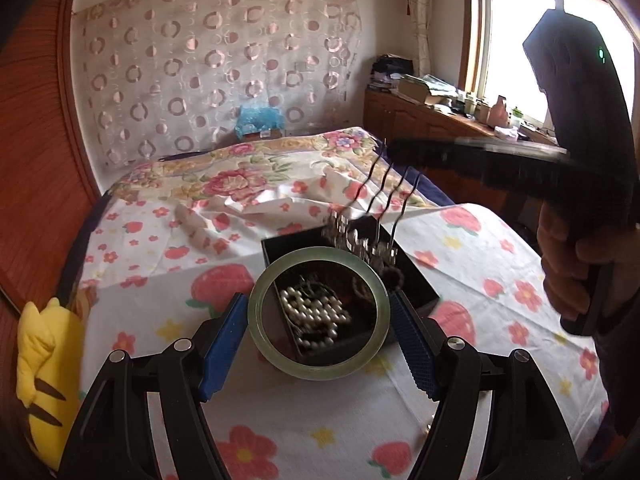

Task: Organize jewelry
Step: 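Carry the jade bangle and hair comb in both grippers down into the box, then open both grippers to release the bangle and comb into the box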

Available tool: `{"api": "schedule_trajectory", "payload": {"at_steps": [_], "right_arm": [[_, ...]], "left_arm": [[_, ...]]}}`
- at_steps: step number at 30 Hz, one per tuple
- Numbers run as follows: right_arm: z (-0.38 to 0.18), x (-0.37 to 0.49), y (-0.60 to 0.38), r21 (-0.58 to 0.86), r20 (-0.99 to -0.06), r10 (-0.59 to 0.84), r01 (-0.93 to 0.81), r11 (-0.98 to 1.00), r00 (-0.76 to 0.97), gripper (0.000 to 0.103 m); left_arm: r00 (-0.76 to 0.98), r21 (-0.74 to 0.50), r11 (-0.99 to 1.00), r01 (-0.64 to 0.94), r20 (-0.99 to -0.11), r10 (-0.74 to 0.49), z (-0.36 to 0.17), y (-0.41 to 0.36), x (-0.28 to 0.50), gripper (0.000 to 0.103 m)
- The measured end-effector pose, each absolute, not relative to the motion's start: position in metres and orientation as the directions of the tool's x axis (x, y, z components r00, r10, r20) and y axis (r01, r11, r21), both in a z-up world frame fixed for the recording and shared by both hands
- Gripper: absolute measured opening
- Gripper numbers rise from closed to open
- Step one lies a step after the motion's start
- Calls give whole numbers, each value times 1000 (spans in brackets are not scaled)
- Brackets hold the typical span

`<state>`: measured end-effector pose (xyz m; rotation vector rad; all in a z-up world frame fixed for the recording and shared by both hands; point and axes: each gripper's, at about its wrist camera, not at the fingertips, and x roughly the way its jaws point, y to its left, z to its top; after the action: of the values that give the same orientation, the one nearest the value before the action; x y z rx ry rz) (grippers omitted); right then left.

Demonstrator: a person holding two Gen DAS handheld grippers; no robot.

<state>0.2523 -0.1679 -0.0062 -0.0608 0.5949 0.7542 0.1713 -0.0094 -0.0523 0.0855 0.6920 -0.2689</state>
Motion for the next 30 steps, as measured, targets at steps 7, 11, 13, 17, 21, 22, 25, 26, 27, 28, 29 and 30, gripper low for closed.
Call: {"api": "schedule_trajectory", "payload": {"at_steps": [7, 11, 13, 17, 21, 22, 25, 26, 27, 28, 29, 30], "right_arm": [[-35, 271, -161, 246, -566, 654, -654, 715, 502, 2], [-51, 273, -161, 301, -592, 670, -649, 699, 447, 2], [-59, 272, -159, 294, -618, 659, -651, 700, 428, 3], [-61, 270, -167, 287, -631, 638, -631, 721, 441, 7], [-60, 266, -181, 270, -627, 617, -609, 745, 476, 36], [-59, 266, -186, 272, -623, 618, -608, 746, 480, 37], [-55, 262, -197, 246, -621, 595, -595, 766, 510, 37], [-55, 261, -201, 244, -619, 593, -591, 769, 515, 37], [-55, 260, -205, 242, -618, 590, -588, 772, 519, 37], [-55, 259, -207, 238, -619, 586, -586, 775, 523, 37], [-55, 257, -209, 231, -619, 581, -584, 778, 528, 37], [-55, 254, -212, 224, -620, 575, -582, 782, 534, 37]], "left_arm": [[738, -4, 965, 261, -643, -203, -55, -6, 194, 69], [738, -6, 964, 266, -643, -207, -55, -5, 201, 69], [736, -5, 963, 270, -644, -209, -55, -6, 205, 69], [730, -1, 962, 273, -651, -208, -58, -11, 215, 69], [720, -2, 960, 279, -661, -210, -62, -15, 226, 69], [718, 0, 960, 280, -664, -210, -64, -16, 227, 69], [709, 1, 958, 286, -673, -211, -68, -20, 232, 69], [706, 1, 957, 290, -675, -213, -70, -22, 233, 69], [704, 5, 956, 293, -678, -212, -71, -24, 235, 69], [702, 9, 955, 295, -680, -211, -72, -26, 236, 69], [700, 14, 954, 298, -683, -209, -73, -28, 237, 69], [698, 21, 954, 300, -687, -204, -75, -30, 239, 69]]}}
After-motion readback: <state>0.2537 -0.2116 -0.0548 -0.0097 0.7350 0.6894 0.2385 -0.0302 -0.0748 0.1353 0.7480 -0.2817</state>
